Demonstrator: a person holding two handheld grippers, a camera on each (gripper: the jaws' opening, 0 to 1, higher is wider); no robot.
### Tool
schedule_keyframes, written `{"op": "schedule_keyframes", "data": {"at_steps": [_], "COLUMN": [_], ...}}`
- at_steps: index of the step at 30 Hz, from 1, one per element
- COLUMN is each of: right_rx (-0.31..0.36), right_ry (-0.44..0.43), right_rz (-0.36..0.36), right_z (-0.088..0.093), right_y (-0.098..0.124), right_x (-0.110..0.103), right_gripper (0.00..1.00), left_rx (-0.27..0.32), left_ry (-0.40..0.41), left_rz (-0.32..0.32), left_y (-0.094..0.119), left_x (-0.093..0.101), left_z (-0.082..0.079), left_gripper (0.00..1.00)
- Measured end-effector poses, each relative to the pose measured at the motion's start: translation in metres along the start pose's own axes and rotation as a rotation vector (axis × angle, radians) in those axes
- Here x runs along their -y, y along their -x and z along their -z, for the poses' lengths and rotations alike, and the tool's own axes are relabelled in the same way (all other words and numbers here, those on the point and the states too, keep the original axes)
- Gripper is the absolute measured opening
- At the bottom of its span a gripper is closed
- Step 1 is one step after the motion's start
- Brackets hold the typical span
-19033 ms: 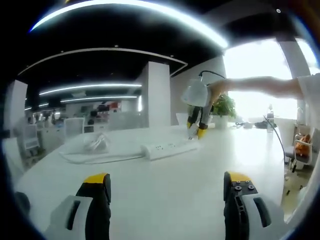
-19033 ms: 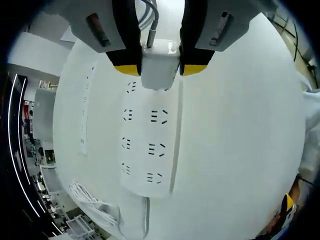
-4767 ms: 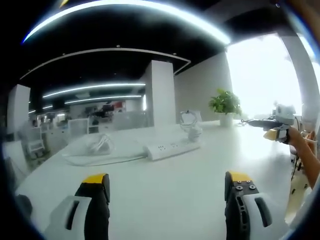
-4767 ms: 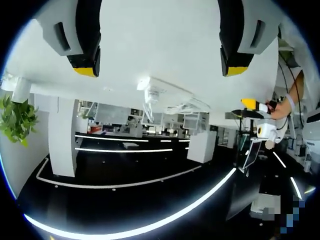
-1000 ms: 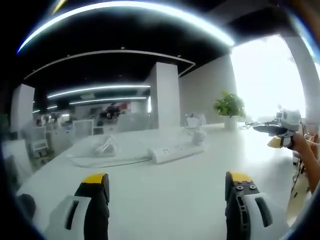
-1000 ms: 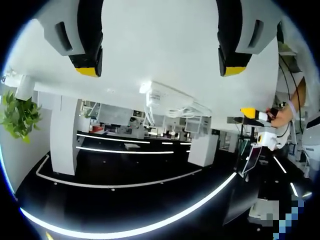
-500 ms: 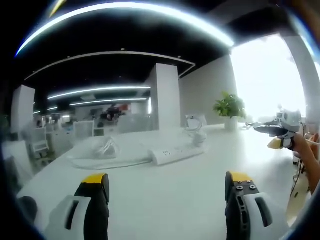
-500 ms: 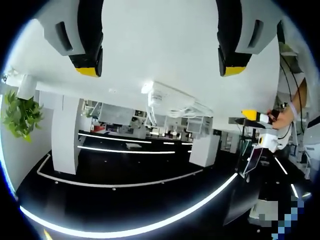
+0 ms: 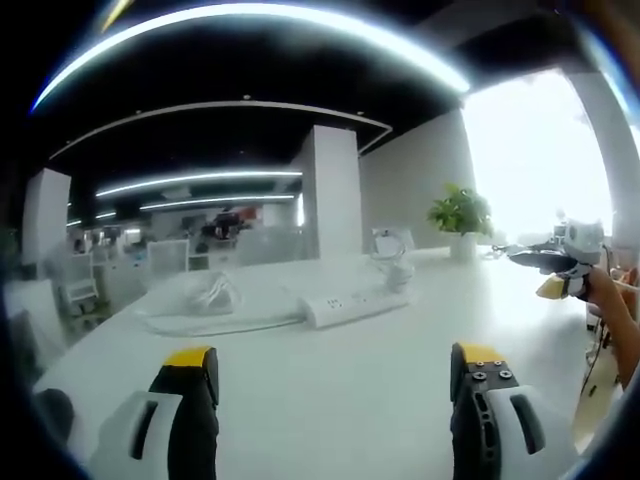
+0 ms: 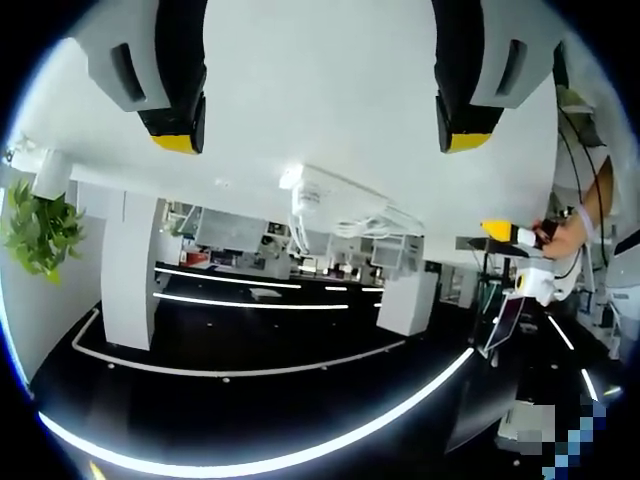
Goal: Straighten the power strip on the desk, plug the charger into it
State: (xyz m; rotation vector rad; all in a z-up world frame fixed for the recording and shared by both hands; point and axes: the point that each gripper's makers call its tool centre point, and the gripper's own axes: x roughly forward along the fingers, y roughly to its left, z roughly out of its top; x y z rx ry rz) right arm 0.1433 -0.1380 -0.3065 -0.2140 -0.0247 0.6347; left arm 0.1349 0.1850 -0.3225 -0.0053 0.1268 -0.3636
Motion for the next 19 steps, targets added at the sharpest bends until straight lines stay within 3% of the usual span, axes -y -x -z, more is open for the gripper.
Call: {"op": "schedule_keyframes", "data": {"at_steps": [19], "right_rx": [-0.009], "right_ry": [-0.003], "right_rz": [0.001], "right_z": [0.0013], "right_y": [-0.0011], "right_x": [-0.0021], "right_gripper": [0.95], "left_rx": [0.000], "left_ry": [0.011], "left_rz": [0.005], "left_y": [-0.0005], "left_x": [-0.0008], "left_z": [0.0032], "left_gripper": [0.99]}}
